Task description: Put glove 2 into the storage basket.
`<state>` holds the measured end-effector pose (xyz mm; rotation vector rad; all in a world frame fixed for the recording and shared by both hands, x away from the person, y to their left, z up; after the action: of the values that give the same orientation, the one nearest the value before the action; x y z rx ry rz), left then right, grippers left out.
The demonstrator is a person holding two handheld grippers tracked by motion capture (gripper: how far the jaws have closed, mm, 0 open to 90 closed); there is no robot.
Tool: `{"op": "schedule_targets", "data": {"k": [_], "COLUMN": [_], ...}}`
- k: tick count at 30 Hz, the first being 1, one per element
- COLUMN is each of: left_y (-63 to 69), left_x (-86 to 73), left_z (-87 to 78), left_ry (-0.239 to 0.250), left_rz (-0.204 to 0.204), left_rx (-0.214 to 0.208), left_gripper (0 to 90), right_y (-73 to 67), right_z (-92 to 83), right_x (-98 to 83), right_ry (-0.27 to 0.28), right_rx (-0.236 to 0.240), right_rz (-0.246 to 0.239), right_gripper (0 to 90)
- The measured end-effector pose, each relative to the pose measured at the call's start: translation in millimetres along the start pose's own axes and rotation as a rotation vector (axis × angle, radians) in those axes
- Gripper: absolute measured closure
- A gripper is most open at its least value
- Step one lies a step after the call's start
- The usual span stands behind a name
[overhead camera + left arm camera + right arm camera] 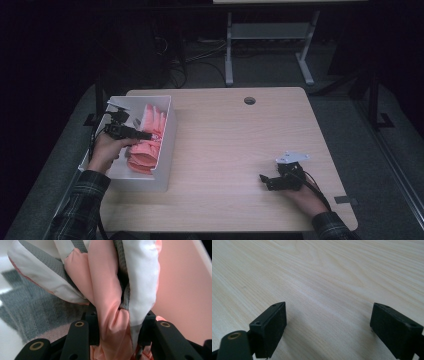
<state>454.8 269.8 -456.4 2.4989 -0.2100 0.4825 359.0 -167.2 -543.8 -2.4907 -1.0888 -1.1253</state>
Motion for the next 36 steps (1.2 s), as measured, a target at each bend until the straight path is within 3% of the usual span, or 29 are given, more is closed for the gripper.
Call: {"op": "schedule_targets", "data": {"k": [5, 8, 12, 17, 22, 28, 32, 36], "left_y": [-4.3, -5.2, -5.6, -2.0, 11.9, 43.0, 76.5, 118.2], "left_x": [-5.7, -5.9, -4.6, 2.8, 15.2, 25.2, 29.4, 24.9], "left_z": [14.8, 15.8, 13.5, 0.7, -29.3, -57.1, -65.9, -60.6], "left_ry": [-0.018, -0.003, 0.007, 0.05, 0.127, 0.175, 0.215, 0.23], "left_rz": [0.005, 0.008, 0.011, 0.027, 0.07, 0.16, 0.238, 0.329], "left_rx": [0.01, 0.004, 0.011, 0.057, 0.058, 0.044, 0.021, -0.019], "left_gripper": [56.3, 51.0, 37.3, 15.1, 13.4, 13.4, 13.4, 13.4], "right_y": [0.4, 0.5, 0.6, 0.7, 0.7, 0.6, 0.7, 0.8], "right_z": [0.2, 0.3, 0.3, 0.3, 0.3, 0.3, 0.3, 0.4], "right_x": [0.1, 0.1, 0.1, 0.1, 0.1, 0.1, 0.1, 0.2], "right_ry": [0.0, -0.001, -0.002, -0.001, -0.002, -0.002, -0.002, 0.0], "right_rx": [-0.002, -0.004, -0.004, -0.005, -0.004, -0.005, -0.005, -0.005], "right_rz": [0.001, 0.003, 0.004, 0.004, 0.004, 0.005, 0.004, 0.003], "right_gripper": [13.1, 13.1, 13.1, 13.1, 13.1, 13.1, 13.1, 13.1]}}
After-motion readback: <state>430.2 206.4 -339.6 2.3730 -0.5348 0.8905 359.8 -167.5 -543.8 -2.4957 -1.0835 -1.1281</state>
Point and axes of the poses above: each handheld gripper's, and its own axes: z roughly forward along the jaws, x roughly out of its top, y roughly to its right, the point moved 9 cm from there along z, roughly forward along the jaws, and after that the axes turned 12 degrees about -z, right-handed, at the moved point
